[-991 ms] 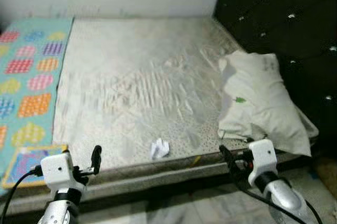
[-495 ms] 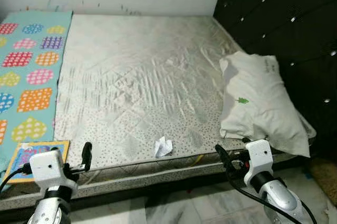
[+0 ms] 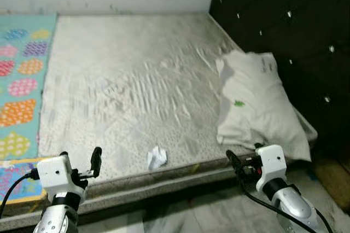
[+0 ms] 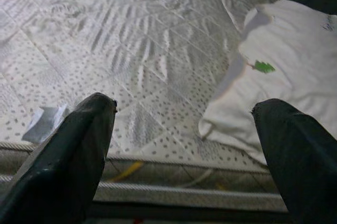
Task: Clean up the room
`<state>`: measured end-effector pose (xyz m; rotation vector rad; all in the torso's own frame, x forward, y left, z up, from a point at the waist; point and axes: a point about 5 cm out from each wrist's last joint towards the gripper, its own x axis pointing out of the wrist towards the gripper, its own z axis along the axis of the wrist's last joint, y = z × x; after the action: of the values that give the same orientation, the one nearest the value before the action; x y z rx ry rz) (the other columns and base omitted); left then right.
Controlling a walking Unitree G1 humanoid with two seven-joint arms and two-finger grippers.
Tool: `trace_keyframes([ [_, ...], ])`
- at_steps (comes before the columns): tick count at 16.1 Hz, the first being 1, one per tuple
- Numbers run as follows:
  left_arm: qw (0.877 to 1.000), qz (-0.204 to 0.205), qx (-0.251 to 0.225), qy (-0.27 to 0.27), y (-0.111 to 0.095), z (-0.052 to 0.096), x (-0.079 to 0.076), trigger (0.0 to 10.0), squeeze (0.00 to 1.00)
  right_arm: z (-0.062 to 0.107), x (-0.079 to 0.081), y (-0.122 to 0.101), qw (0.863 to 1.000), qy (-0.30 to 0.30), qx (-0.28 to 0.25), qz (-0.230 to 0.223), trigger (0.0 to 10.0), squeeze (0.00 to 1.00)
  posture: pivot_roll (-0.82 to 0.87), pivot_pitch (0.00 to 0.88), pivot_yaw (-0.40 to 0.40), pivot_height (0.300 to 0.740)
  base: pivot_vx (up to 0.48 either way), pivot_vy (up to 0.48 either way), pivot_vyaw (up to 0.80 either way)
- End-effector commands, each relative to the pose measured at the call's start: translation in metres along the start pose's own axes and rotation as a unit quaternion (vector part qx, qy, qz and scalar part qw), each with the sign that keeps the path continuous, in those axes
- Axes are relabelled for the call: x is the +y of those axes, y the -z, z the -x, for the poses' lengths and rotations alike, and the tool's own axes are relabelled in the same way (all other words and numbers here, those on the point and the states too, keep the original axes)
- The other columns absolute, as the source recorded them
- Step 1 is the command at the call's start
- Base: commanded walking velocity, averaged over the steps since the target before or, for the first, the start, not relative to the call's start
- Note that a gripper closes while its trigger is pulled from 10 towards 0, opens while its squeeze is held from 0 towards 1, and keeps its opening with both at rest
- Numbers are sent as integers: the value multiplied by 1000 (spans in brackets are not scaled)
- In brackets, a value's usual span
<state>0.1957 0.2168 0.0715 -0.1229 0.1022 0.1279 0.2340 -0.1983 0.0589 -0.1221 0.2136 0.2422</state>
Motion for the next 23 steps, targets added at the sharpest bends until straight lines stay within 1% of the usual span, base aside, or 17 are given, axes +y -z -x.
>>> trace_keyframes([
  [1, 1000, -4, 1, -1, -1, 1, 1, 10000, 0, 0, -3, -3, 1000, -1, -6, 1, 10000, 0, -71, 60, -77, 740, 266, 0, 0],
  [2, 1000, -4, 1, -1, -1, 1, 2, 10000, 0, 0, -2, -3, 1000, -1, -6, 0, 10000, 0, -70, 63, -75, 740, 259, 0, 0],
  [3, 1000, -4, 1, -1, -1, 1, 2, 10000, 0, -1, -2, -3, 1000, -5, -6, 8, 10000, 0, -70, 63, -75, 740, 251, 0, 0],
  [4, 1000, -5, 1, 0, -1, 1, 2, 10000, 0, -1, -1, -4, 1000, -10, -9, 21, 10000, 0, -70, 63, -73, 740, 255, 0, 800],
  [6, 1000, -6, 2, 2, -1, 1, 2, 10000, 0, -1, -1, -3, 1000, -7, -7, 12, 10000, 0, -71, 63, -72, 740, 255, 0, 800],
  [8, 1000, -6, 2, 3, -1, 0, 1, 10000, 0, -1, -2, -2, 1000, -3, -5, 6, 10000, 0, -71, 63, -72, 740, 244, 0, 0],
  [13, 1000, -8, 6, 2, -1, -1, 1, 10000, 0, -1, -2, -2, 1000, -2, -6, 4, 10000, 0, -74, 64, -76, 740, 0, 0, 0],
  [15, 1000, -10, 10, 15, 0, -2, -2, 10000, 0, -1, -3, -2, 1000, -4, -5, 4, 10000, 0, -71, 62, -78, 740, 0, 0, 0],
  [16, 1000, -21, 12, 10, -1, -1, -2, 10000, 0, -1, -2, -3, 1000, -8, -6, 12, 10000, 0, -68, 58, -80, 740, 0, 0, 0],
  [17, 1000, -18, 11, 16, 0, -2, -3, 10000, 0, -1, -1, -3, 1000, -12, -7, 16, 10000, 0, -68, 58, -80, 740, 0, 0, 0],
  [18, 1000, -12, 9, 27, 0, -2, -5, 10000, 0, -2, 0, -3, 1000, -15, -6, 22, 10000, 0, -67, 53, -78, 740, 0, 0, 800],
  [20, 999, -12, 10, 29, 1, -3, -5, 10000, 0, -2, 1, -3, 1000, -16, -7, 19, 10000, 0, -69, 51, -78, 740, 0, 0, 800],
  [21, 999, -9, 11, 33, 1, -3, -5, 10000, 0, -2, -1, -3, 1000, -10, -7, 9, 10000, 0, -69, 51, -78, 740, 0, 0, 0],
  [23, 999, -5, 8, 41, 0, -3, -6, 10000, 0, -2, -1, -3, 1000, -10, -7, 8, 10000, 0, -69, 51, -78, 740, 0, 0, 0],
])
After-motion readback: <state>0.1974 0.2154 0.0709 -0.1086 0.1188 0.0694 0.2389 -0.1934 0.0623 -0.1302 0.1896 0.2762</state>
